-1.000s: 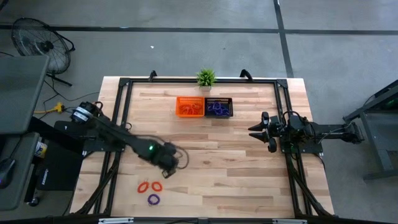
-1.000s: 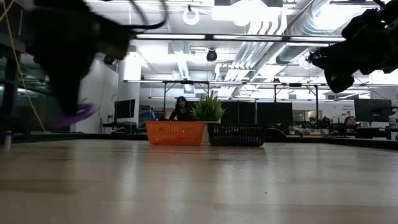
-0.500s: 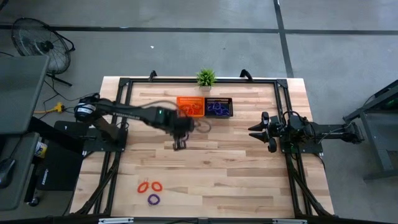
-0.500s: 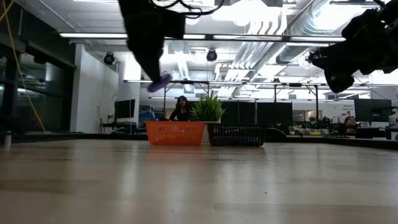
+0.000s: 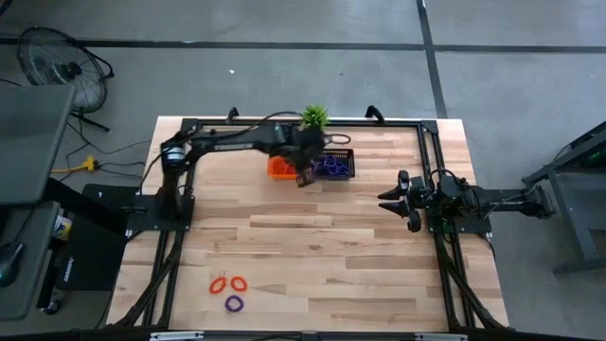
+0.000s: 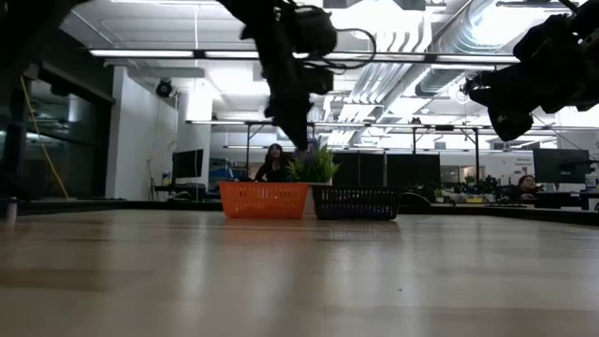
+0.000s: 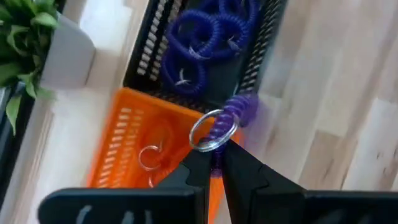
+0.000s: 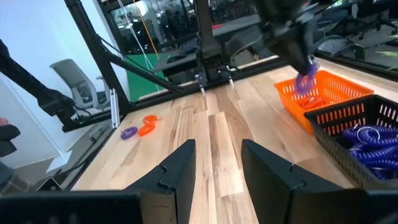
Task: Sort spring keychains into baskets
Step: Put the purple spring keychain into the black basket, then put the orange spring keychain into the orange basket
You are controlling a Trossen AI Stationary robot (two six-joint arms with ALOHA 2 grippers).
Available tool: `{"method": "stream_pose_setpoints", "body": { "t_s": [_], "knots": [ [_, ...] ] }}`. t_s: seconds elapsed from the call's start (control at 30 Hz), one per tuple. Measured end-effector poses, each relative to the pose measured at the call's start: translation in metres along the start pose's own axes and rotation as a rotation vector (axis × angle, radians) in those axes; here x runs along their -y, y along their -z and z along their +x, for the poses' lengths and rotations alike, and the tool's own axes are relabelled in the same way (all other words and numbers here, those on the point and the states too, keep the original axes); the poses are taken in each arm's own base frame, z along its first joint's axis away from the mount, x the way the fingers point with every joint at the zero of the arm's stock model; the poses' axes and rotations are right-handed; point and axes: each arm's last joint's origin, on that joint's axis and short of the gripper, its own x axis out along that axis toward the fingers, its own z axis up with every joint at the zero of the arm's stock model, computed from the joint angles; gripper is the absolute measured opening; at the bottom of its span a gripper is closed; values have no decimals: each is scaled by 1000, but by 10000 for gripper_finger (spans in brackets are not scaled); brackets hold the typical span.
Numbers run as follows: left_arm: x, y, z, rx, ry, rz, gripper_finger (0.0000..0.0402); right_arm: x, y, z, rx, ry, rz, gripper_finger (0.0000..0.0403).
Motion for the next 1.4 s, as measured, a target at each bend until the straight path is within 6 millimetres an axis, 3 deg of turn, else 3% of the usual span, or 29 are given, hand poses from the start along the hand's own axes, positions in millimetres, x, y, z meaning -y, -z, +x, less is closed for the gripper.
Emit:
{"method": "stream_pose_setpoints", "body": {
  "t_s": [0.23,0.5,0.7,1.1,1.4],
  "knots": [
    [-20,-43,19,59,-15,-79,23,0,0,0,0,0,0,124],
    [-20,-63,41,69,29,-122,24,0,0,0,1,1,0,124],
    [-20,-62,44,47,33,-133,36,0,0,0,1,1,0,124],
    [-16,-62,44,45,29,-119,165,0,0,0,2,1,0,124],
    [13,-47,32,-100,24,-44,162,0,0,0,2,1,0,124]
  ]
}}
